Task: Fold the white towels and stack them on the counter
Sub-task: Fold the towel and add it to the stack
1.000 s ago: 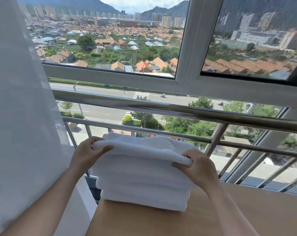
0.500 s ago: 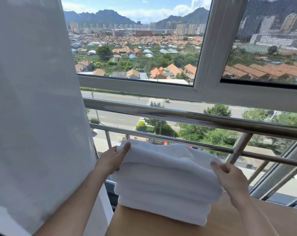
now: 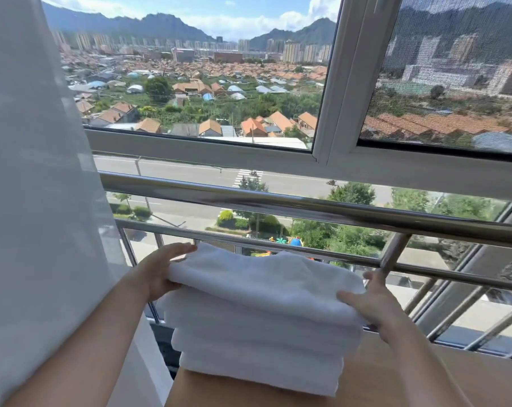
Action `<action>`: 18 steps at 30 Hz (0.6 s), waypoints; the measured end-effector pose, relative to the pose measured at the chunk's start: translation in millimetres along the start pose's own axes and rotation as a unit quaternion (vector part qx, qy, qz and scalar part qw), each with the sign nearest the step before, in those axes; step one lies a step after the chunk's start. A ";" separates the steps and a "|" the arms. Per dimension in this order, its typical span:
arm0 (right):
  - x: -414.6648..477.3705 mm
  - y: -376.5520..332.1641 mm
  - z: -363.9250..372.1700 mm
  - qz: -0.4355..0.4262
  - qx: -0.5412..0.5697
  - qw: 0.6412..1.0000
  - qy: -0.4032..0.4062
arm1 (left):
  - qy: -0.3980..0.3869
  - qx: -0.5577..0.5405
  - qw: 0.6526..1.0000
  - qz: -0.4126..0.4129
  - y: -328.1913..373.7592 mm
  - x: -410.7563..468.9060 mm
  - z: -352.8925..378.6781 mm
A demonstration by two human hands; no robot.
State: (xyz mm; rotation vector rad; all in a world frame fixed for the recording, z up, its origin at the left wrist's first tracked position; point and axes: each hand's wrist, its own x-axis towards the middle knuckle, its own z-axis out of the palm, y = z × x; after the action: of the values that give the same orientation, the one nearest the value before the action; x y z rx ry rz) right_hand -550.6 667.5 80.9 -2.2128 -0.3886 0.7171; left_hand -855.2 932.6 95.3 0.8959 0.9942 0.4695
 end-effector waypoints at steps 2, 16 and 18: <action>3.3 -5.6 -0.9 -0.010 0.023 1.000 0.008 | 0.003 0.043 0.999 0.002 0.9 6.5 -2.0; 7.5 -18.3 -16.2 -0.124 0.232 0.964 -0.049 | 0.095 0.193 0.924 0.317 -5.3 2.0 13.9; 7.1 -9.5 -20.7 -0.119 0.284 0.949 -0.065 | 0.135 0.198 0.926 0.292 -8.8 4.3 3.8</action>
State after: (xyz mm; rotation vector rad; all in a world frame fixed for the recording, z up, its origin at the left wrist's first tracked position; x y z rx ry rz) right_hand -532.9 665.3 96.8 -1.5521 -0.4402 0.7341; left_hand -850.2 929.0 86.8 1.5386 1.0838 0.9350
